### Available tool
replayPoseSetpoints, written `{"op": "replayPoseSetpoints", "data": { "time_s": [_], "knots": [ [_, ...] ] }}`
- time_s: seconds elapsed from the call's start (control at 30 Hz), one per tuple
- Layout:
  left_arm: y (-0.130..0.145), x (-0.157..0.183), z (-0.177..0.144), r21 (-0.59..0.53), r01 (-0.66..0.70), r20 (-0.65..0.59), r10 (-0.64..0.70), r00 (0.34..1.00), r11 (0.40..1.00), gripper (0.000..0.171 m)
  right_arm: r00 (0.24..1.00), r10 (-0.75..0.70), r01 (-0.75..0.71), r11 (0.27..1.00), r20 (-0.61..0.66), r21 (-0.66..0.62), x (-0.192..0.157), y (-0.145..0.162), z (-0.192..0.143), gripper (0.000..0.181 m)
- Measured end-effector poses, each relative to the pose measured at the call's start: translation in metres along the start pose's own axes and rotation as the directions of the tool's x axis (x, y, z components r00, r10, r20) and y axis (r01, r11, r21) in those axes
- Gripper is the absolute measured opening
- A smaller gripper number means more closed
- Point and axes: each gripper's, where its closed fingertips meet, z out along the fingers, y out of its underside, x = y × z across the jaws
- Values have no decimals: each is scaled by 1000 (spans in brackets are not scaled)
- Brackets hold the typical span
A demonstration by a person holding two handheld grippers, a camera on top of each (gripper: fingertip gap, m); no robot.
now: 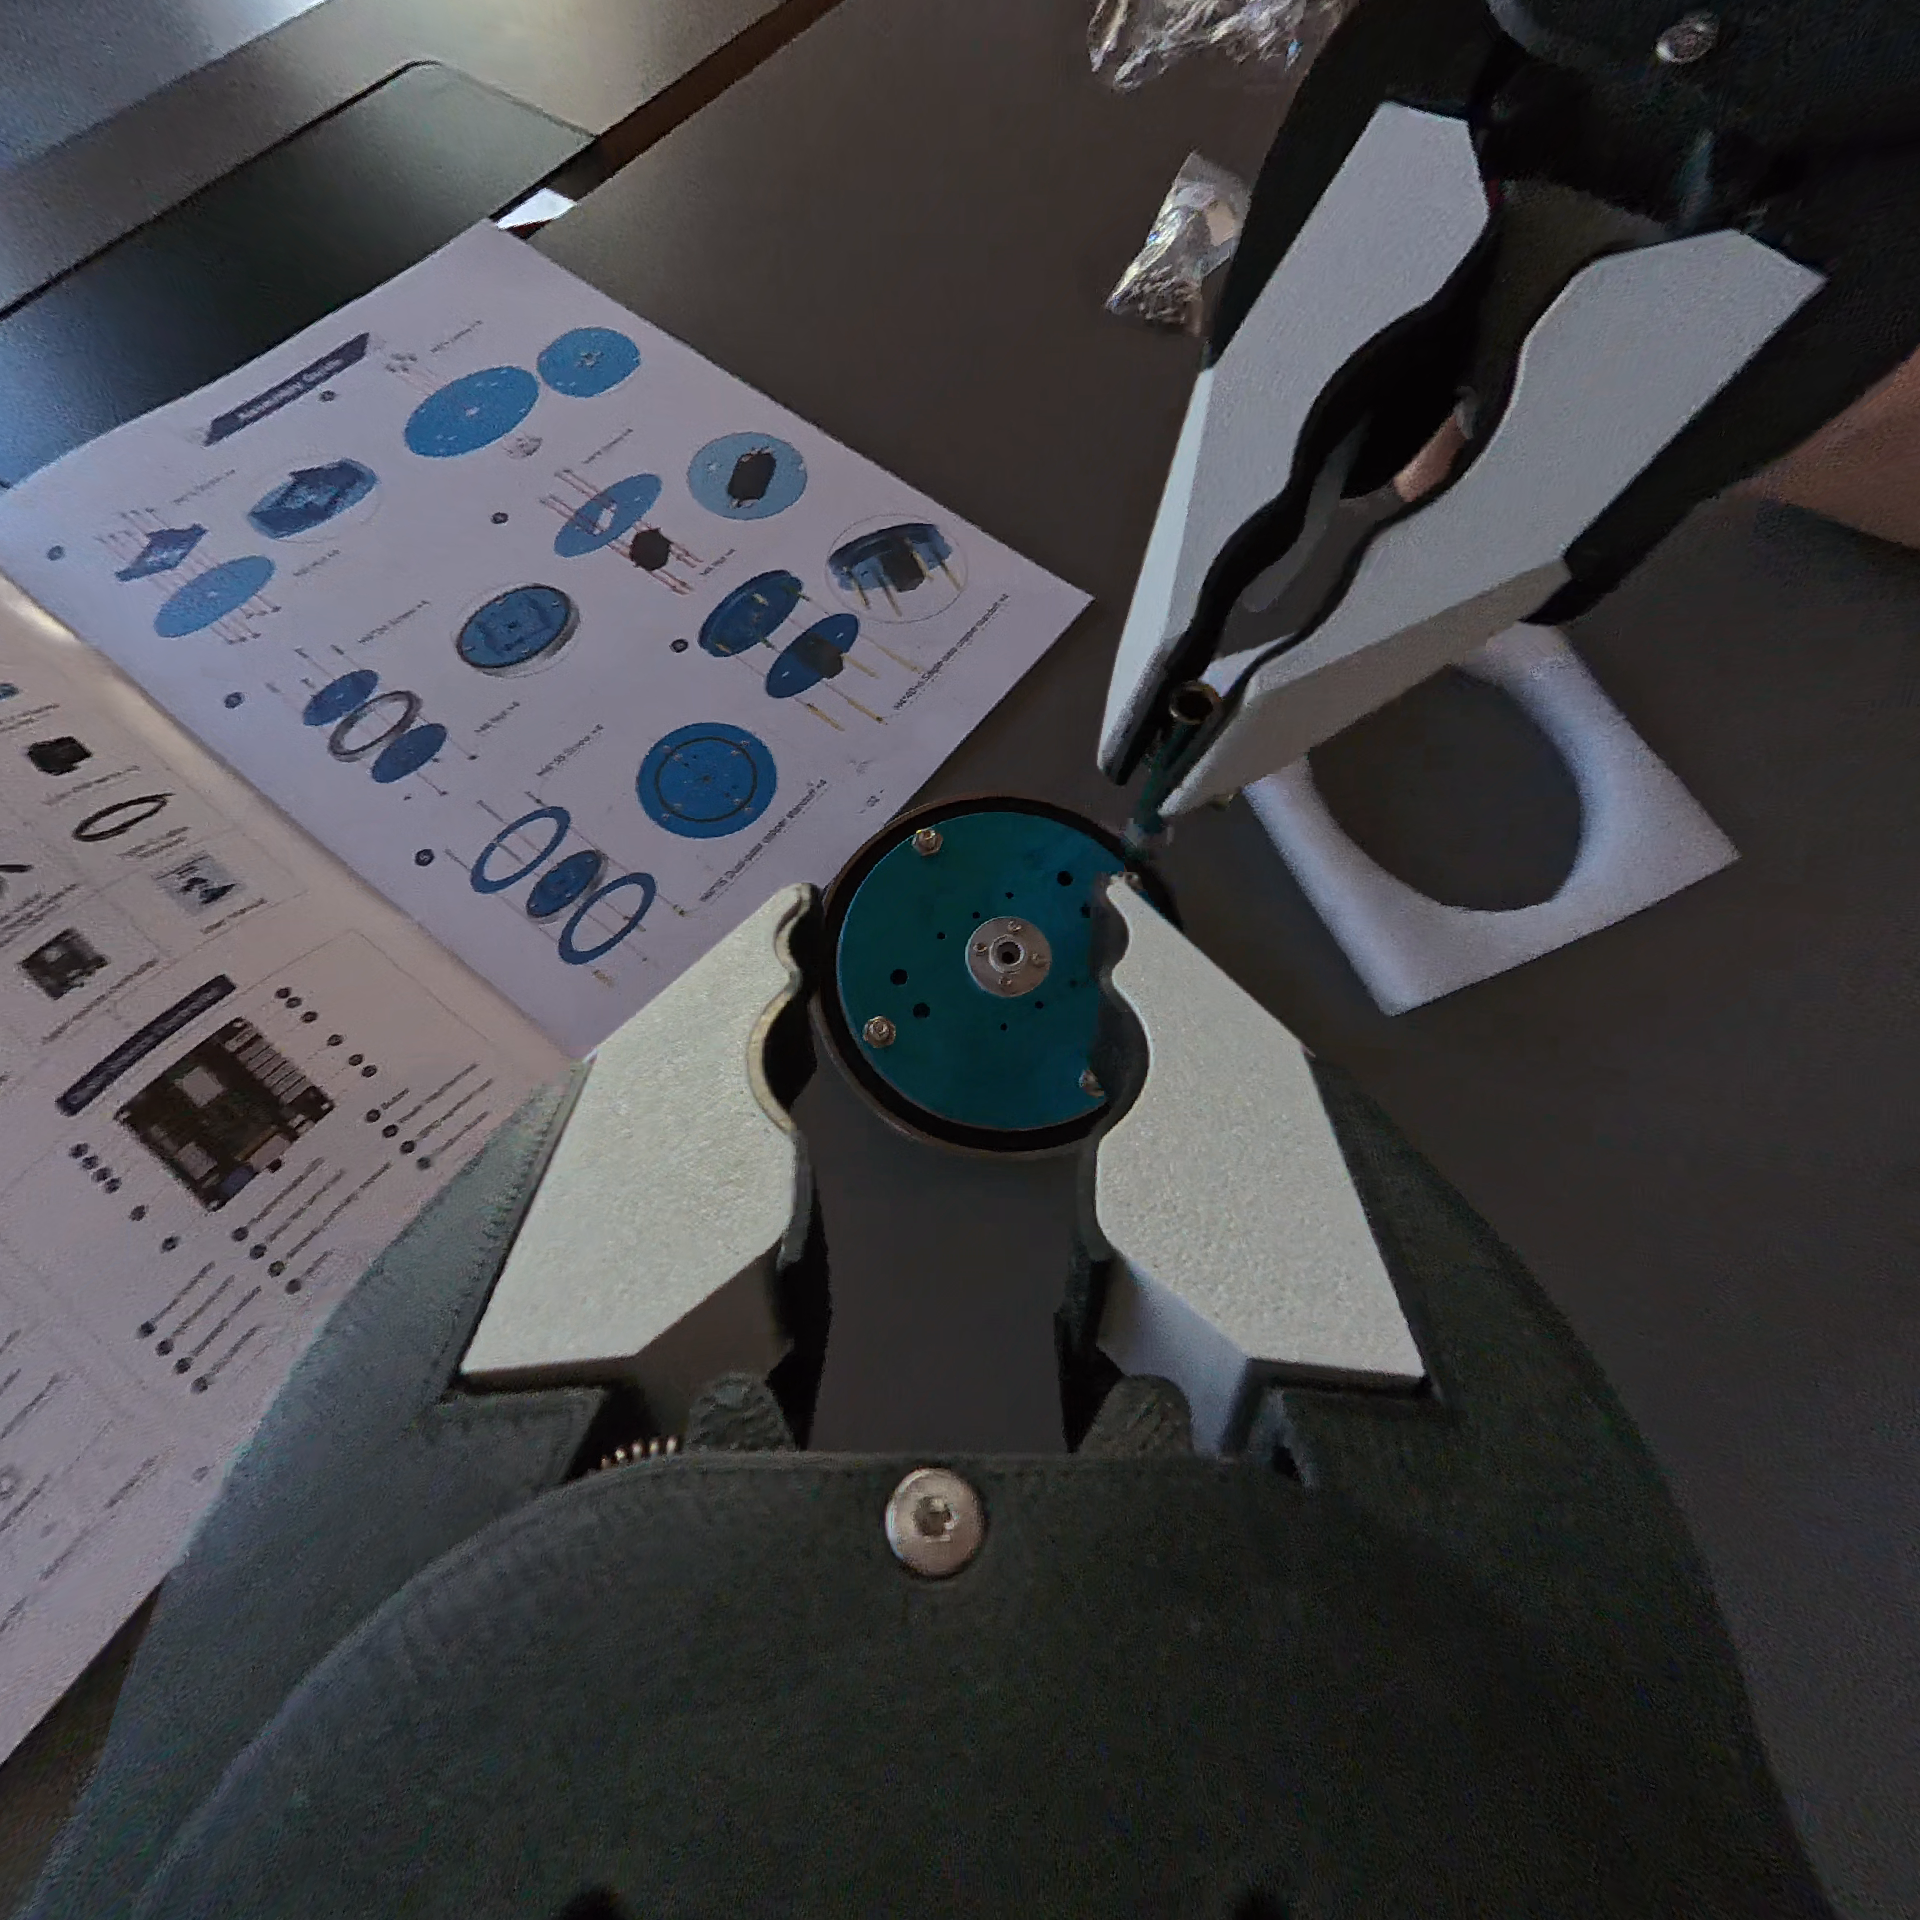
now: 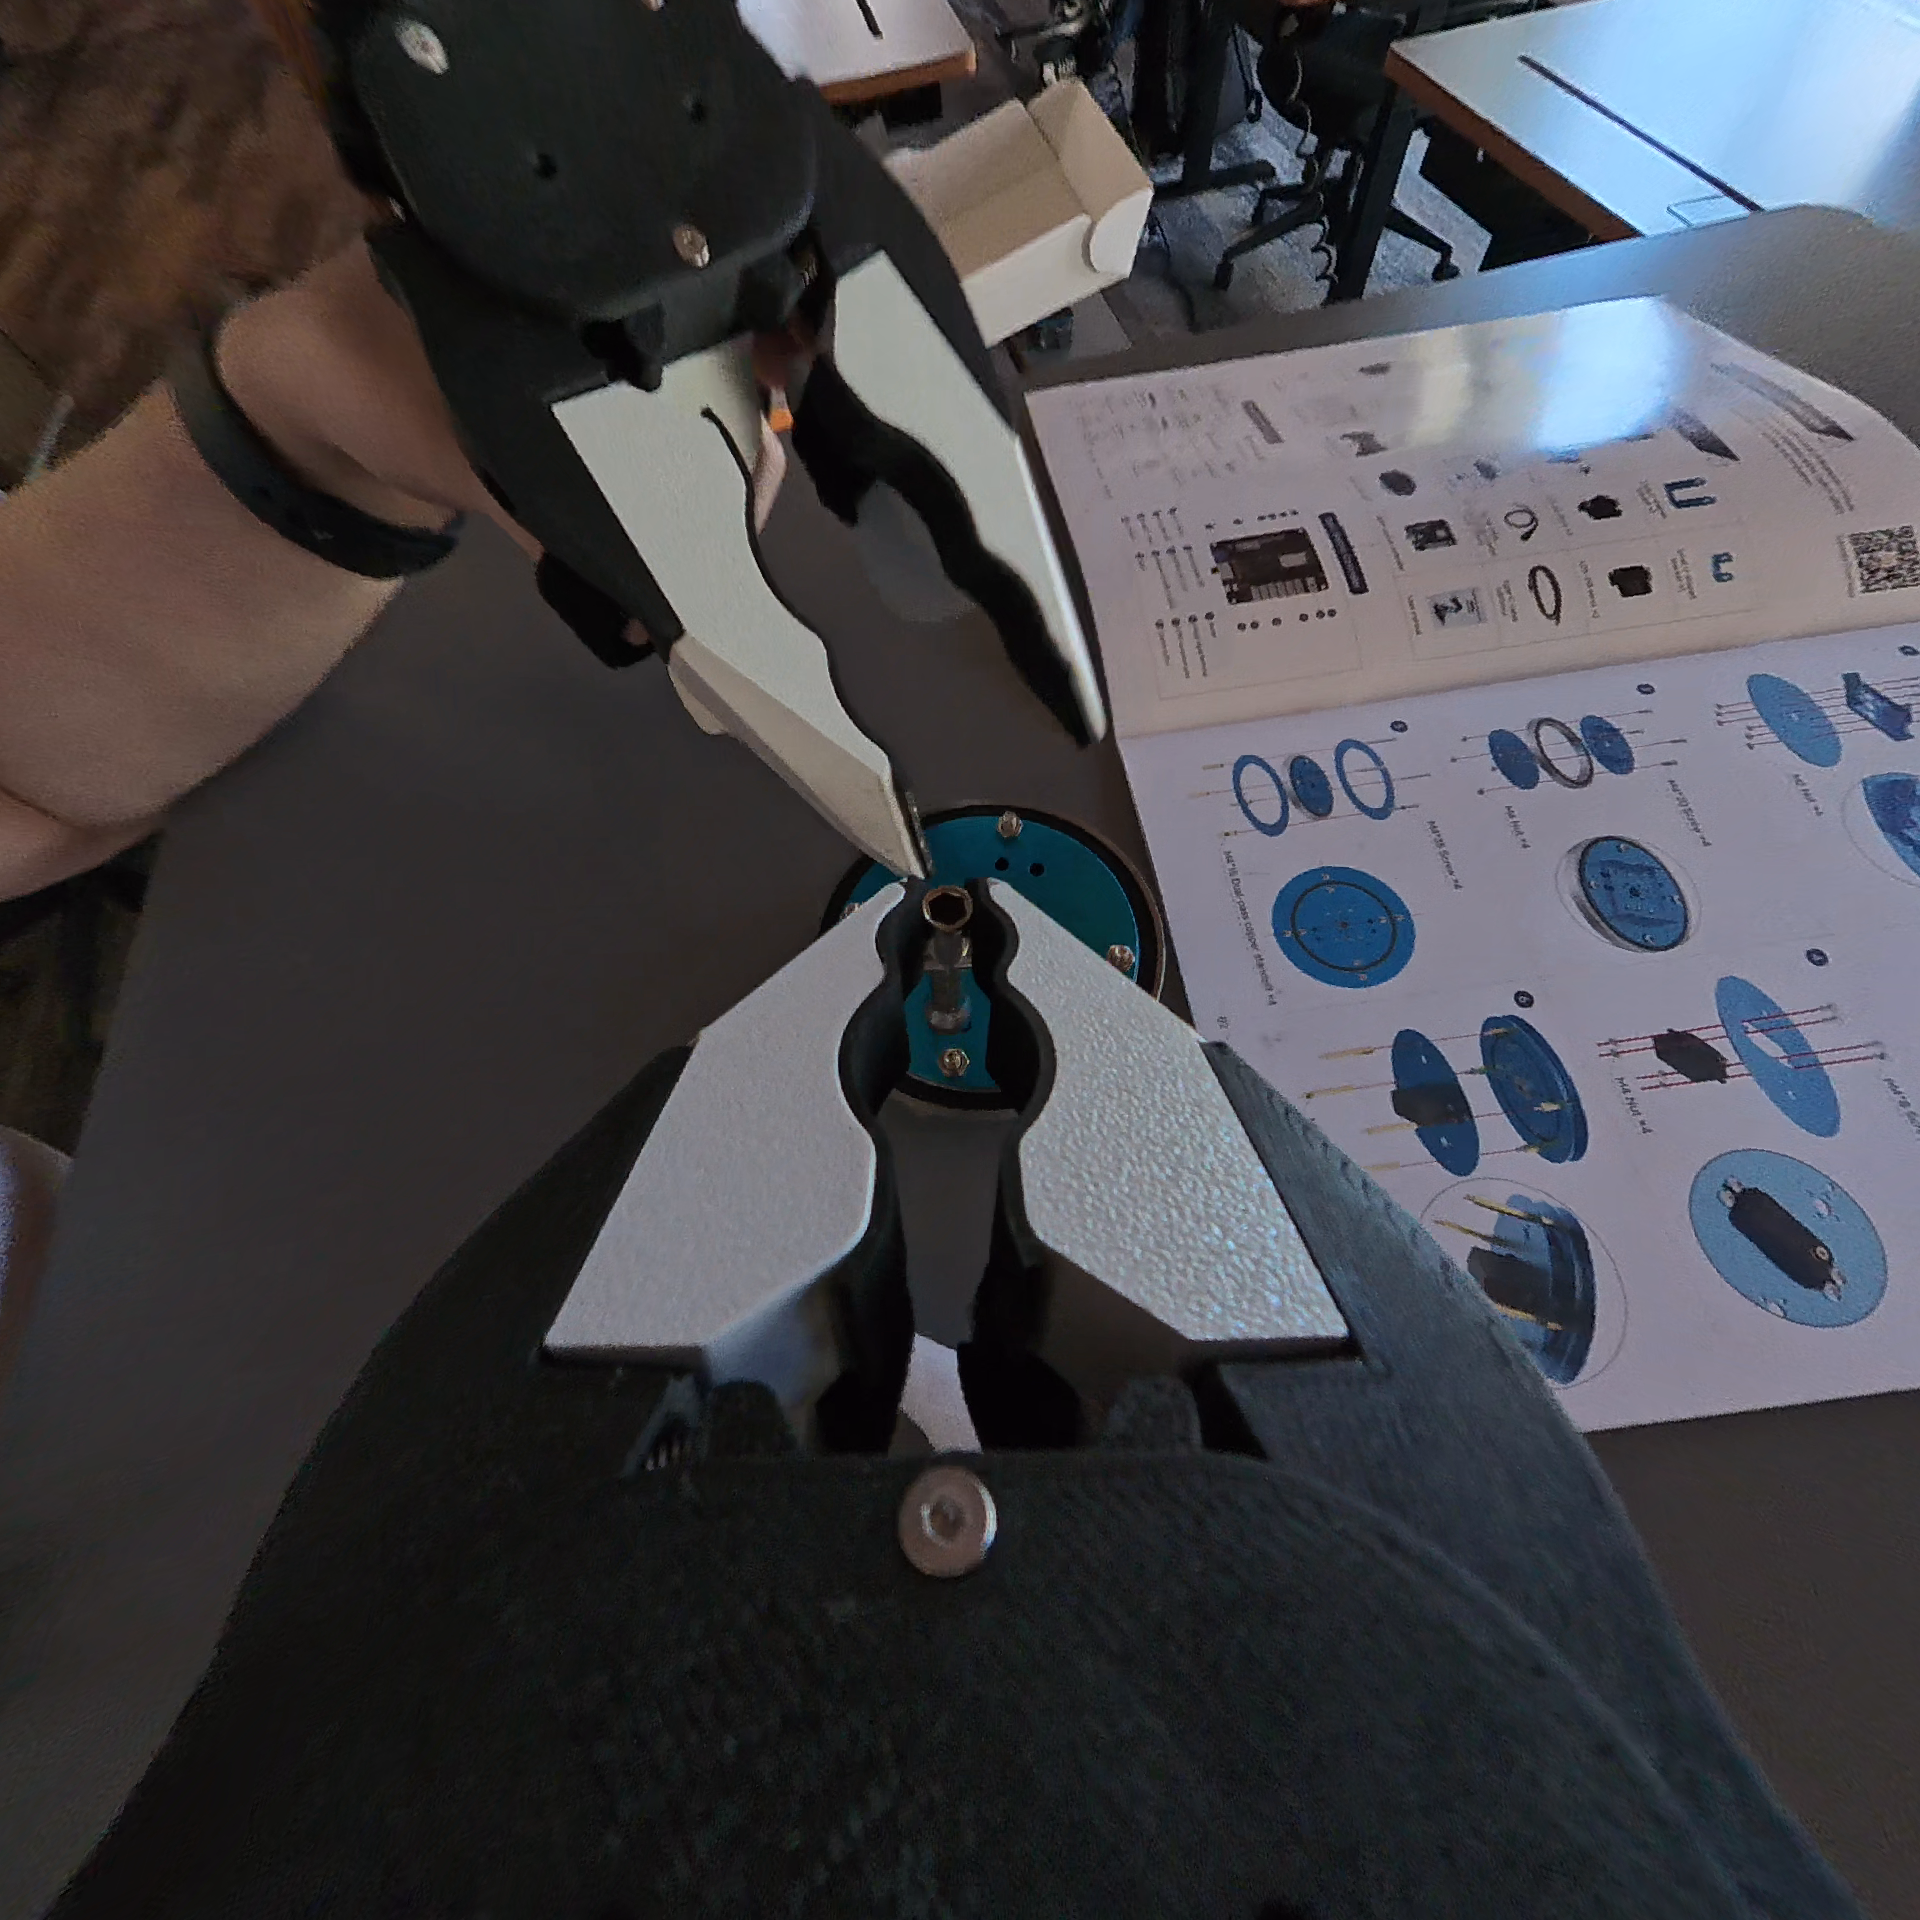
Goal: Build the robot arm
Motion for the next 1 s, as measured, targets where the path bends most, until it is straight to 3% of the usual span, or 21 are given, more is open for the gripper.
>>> {"op": "replayPoseSetpoints", "data": {
  "time_s": [0.1, 0.17, 0.23, 0.3, 0.33, 0.43, 0.5, 0.6, 0.77, 0.83, 0.87, 0.9, 0.93, 1.0],
  "knots": [
    [-9, 11, -1, 79, 69, -141, -57, 988, 994, 43, 994, 9, -20, 994, 107, 105, -8, -21, -16, 7],
    [-28, 28, -8, 194, 175, -325, -105, 940, 965, 41, 983, 4, -43, 977, 183, 209, -13, -42, -34, 6],
    [-51, 51, -28, 306, 302, -567, -82, 820, 903, 37, 969, 29, -98, 956, 246, 275, -16, -58, -50, 7],
    [-69, 64, -45, 377, 407, -703, -28, 710, 832, 31, 939, 76, -187, 931, 336, 313, -20, -69, -63, 7],
    [-76, 67, -50, 415, 424, -715, 0, 699, 805, 32, 921, 105, -236, 916, 375, 324, -20, -73, -68, 6],
    [-84, 76, -50, 534, 302, -588, 90, 804, 790, 38, 881, 174, -338, 883, 441, 327, -18, -79, -74, 7],
    [-86, 77, -43, 559, 183, -454, 114, 884, 809, 34, 868, 200, -371, 870, 455, 324, -15, -79, -75, 7],
    [-89, 71, -36, 565, 96, -294, 91, 951, 819, 18, 851, 227, -405, 857, 473, 317, -14, -78, -73, 6],
    [-86, 64, -32, 537, 105, -272, 54, 961, 837, 9, 847, 237, -416, 852, 475, 318, -7, -74, -68, 7],
    [-86, 62, -37, 532, 150, -323, 36, 946, 834, 9, 860, 189, -365, 877, 474, 312, -8, -73, -69, 7],
    [-86, 62, -38, 523, 179, -356, 23, 934, 833, 9, 878, 145, -312, 895, 455, 318, -8, -74, -72, 15],
    [-84, 60, -39, 511, 203, -377, 6, 926, 836, 9, 904, 92, -245, 911, 417, 330, -6, -75, -75, 35],
    [-84, 59, -40, 503, 220, -394, -5, 919, 836, 9, 932, 19, -148, 932, 362, 332, -5, -75, -79, 46],
    [-81, 56, -38, 471, 252, -415, -40, 909, 845, 9, 961, -200, 142, 951, 192, 276, -3, -66, -83, 49]
  ]
}}
